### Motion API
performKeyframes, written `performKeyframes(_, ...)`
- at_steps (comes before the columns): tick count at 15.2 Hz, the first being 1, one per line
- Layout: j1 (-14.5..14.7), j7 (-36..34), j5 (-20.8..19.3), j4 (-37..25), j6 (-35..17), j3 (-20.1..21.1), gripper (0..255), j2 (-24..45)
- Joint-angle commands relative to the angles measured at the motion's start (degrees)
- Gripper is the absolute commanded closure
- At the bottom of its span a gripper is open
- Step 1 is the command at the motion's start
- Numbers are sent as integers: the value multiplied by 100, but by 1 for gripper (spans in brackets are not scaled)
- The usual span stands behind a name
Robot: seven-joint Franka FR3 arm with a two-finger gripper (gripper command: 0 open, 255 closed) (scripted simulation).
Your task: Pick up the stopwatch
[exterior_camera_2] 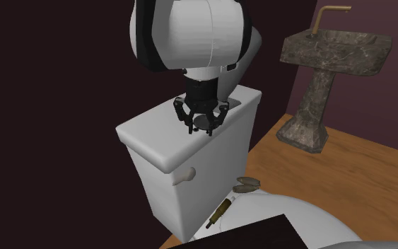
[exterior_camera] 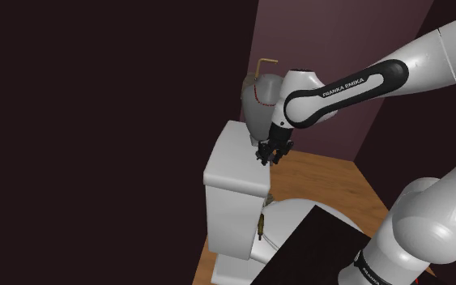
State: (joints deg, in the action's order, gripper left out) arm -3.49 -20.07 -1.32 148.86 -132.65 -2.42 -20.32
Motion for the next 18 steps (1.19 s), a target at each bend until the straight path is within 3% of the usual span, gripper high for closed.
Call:
performKeyframes(1, -3, -1, -2, 6, 0, -3, 255, 7)
performKeyframes(18, -3, -2, 2, -755, 1313, 20, 255, -546)
